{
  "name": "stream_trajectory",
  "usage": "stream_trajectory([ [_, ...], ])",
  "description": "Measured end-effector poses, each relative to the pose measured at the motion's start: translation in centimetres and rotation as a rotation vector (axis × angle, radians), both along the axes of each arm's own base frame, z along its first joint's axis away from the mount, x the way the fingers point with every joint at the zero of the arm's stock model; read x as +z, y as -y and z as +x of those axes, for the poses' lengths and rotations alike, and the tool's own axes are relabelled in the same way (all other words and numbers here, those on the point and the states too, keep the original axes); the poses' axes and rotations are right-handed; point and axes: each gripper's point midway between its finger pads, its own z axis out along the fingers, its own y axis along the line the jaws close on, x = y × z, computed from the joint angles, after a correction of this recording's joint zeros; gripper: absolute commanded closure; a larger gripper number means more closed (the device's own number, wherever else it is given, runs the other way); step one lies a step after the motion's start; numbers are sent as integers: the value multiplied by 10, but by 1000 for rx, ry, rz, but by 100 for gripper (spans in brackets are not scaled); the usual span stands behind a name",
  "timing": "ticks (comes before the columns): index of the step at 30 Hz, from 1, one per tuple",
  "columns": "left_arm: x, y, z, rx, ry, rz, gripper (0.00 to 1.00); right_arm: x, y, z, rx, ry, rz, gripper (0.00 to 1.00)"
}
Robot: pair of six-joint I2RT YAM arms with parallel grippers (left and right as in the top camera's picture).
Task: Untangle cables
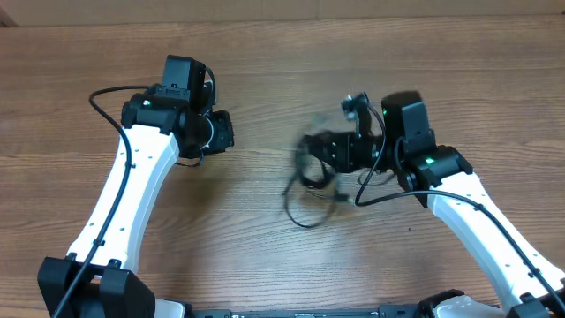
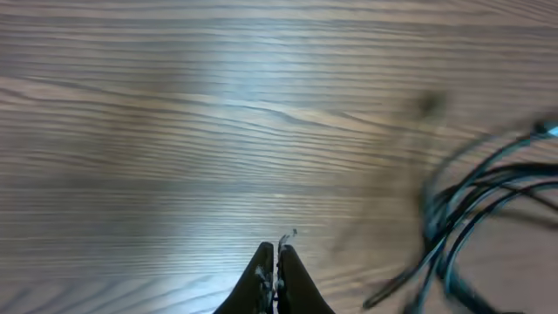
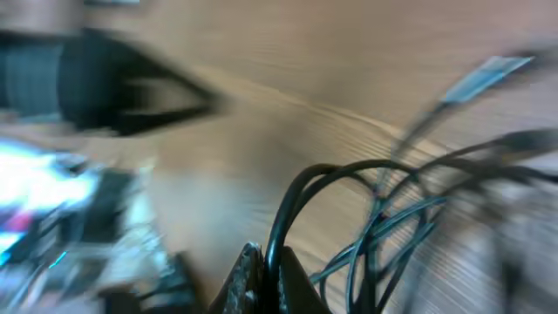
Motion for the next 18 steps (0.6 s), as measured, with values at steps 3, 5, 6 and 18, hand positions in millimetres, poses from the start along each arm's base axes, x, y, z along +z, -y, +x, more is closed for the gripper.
stream_trajectory([
  [3,3,14,-1,-40,5,-49,92,20,-9,-7,77,45,76,96],
  [5,6,25,-2,-91,17,-80,75,20,-9,-8,81,41,79,96],
  [6,7,30,-3,-109,20,-93,71,19,-8,-7,71,34,72,96],
  [18,-2,81,-8,-262,56,-166,61,6,-1,-4,6,-18,18,96],
])
